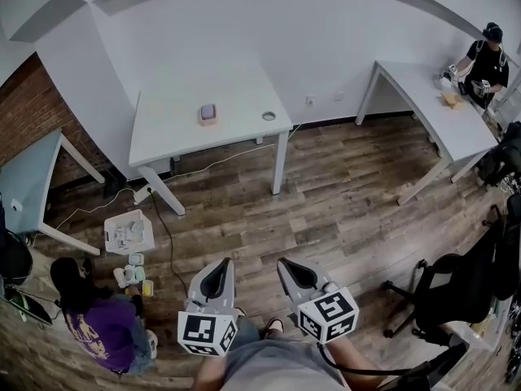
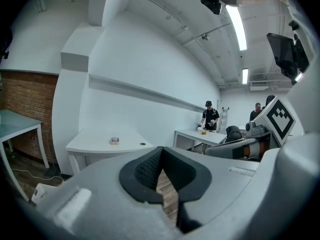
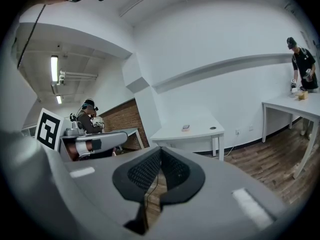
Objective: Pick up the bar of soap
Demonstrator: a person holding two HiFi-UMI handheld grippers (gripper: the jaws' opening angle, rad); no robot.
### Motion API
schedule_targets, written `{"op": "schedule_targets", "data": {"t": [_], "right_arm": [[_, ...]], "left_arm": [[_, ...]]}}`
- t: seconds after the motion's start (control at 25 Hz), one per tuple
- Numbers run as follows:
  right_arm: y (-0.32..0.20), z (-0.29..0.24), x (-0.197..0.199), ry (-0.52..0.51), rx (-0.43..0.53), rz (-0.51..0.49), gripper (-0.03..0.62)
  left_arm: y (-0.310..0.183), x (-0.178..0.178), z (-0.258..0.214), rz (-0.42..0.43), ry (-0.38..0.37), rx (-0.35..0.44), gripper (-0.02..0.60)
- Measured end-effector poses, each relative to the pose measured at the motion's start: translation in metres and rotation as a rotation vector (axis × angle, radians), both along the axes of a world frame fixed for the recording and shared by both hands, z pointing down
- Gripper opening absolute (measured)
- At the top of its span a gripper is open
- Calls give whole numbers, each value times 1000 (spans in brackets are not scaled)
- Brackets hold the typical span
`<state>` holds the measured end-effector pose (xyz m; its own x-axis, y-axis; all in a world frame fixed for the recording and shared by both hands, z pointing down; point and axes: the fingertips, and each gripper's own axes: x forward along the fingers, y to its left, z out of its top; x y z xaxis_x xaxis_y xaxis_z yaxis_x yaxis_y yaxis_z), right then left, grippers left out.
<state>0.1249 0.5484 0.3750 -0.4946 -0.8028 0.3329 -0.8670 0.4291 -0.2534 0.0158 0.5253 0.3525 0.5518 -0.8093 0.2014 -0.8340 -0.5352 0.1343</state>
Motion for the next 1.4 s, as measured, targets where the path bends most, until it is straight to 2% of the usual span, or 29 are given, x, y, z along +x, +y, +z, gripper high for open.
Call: {"op": "schedule_targets", "data": {"t": [0.2,0.56,0.84,1.08,1.4], "right_arm": [[-33,3,-3,-13,7,9,3],[-131,-1,-30,26,19,-21,3],[-201,-4,-60,49,17,-46,3],[-241,-7,-80,76,31,-65,3],[-278,-17,-84,53,74,-66,5]], "left_arm": [[-35,0,3,-9,-5,7,-3],[-137,-1,0,26,33,30,-3],[-204,-26,-4,17,41,34,-3],[-241,-45,-8,11,54,38,-3],[-277,-45,-12,18,62,53,-3]]}}
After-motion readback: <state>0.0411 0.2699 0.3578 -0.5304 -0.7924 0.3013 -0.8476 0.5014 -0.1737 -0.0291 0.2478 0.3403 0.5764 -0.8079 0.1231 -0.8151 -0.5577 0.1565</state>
